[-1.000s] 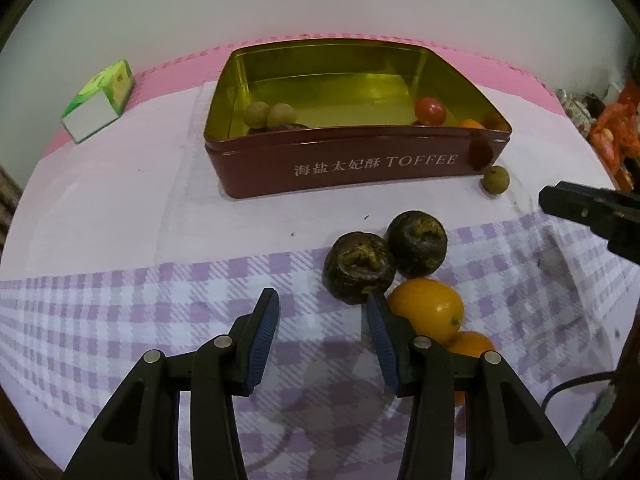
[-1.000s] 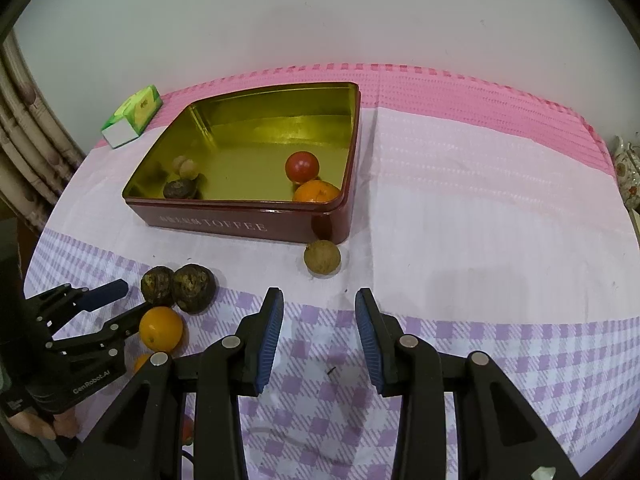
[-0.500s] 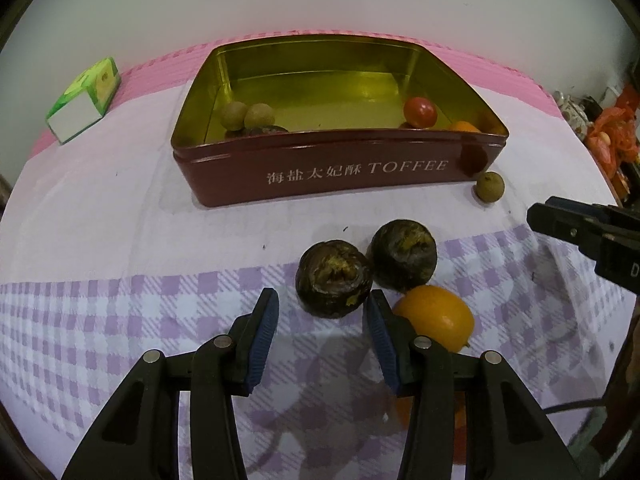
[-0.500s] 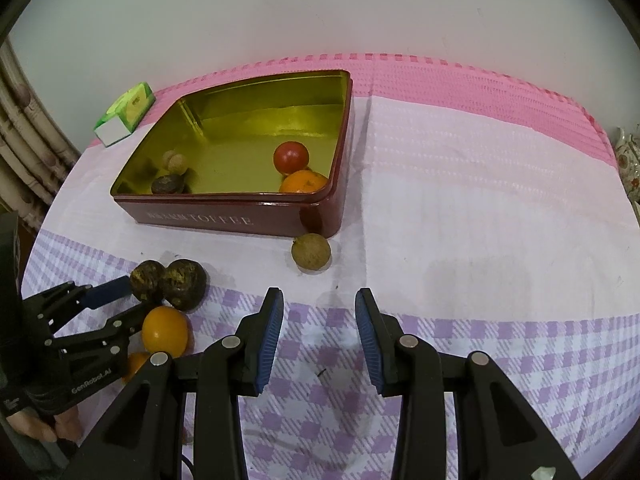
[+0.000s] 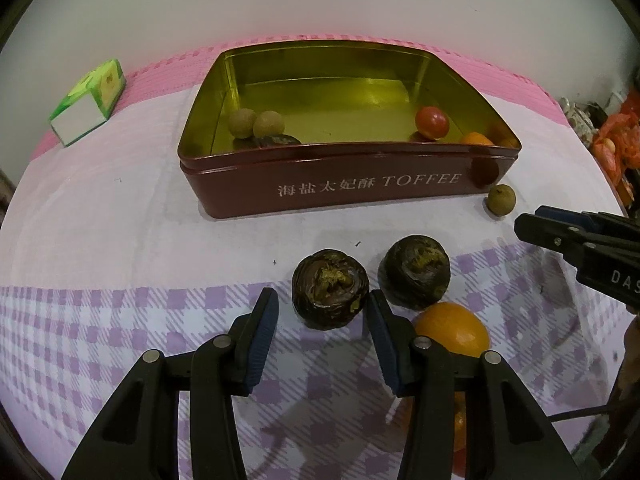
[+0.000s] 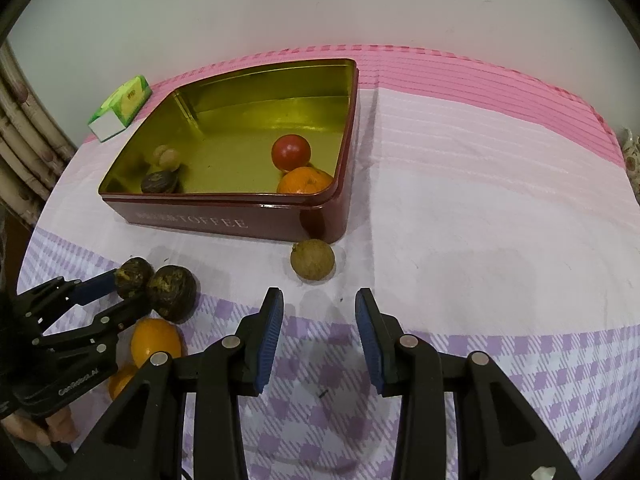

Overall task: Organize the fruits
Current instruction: 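Withdraw both grippers and grasp a dark brown dried fruit with the left gripper, then carry the dried fruit toward the tin while the right gripper grasps a small green fruit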

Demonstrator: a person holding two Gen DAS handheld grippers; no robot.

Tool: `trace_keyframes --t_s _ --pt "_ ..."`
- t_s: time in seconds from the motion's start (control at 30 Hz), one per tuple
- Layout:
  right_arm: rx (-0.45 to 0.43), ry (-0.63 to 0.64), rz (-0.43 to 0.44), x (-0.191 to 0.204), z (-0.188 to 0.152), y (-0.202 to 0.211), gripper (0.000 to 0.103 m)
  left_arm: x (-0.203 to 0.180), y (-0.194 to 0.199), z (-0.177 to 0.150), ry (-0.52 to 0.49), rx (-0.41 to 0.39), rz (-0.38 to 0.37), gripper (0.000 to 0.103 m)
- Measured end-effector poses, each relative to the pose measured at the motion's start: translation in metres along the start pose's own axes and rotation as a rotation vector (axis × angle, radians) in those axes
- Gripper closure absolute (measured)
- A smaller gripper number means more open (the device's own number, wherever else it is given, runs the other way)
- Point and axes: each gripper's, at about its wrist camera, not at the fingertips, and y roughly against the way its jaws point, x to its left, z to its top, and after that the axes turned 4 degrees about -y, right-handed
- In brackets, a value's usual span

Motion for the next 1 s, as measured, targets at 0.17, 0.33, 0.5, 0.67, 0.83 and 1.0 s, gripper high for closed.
trace_keyframes --t_s 0.17,0.33,0.5,0.67,0.83,1.0 --pt "0.007 0.005 -0.001 0.002 0.003 -0.006 0.068 0.001 -0.003 0.005 -0.001 -0.006 0.02 0.056" --pt "0.013 0.015 0.0 0.004 0.005 -0.01 0.068 0.003 -0.004 0.007 0.003 -0.013 0.025 0.058" --pt "0.019 0.019 -0.001 0.005 0.005 -0.015 0.068 0.007 -0.004 0.009 0.007 -0.016 0.027 0.063" --pt "0.017 0.028 -0.007 0.007 0.007 -0.019 0.068 0.011 -0.004 0.008 0.012 -0.018 0.029 0.063" --pt "0.005 0.05 -0.022 0.011 0.011 -0.022 0.068 0.014 -0.004 0.008 0.01 -0.024 0.026 0.063" --pt "-0.003 0.065 -0.034 0.015 0.013 -0.024 0.069 0.019 -0.004 0.008 0.011 -0.028 0.025 0.063"
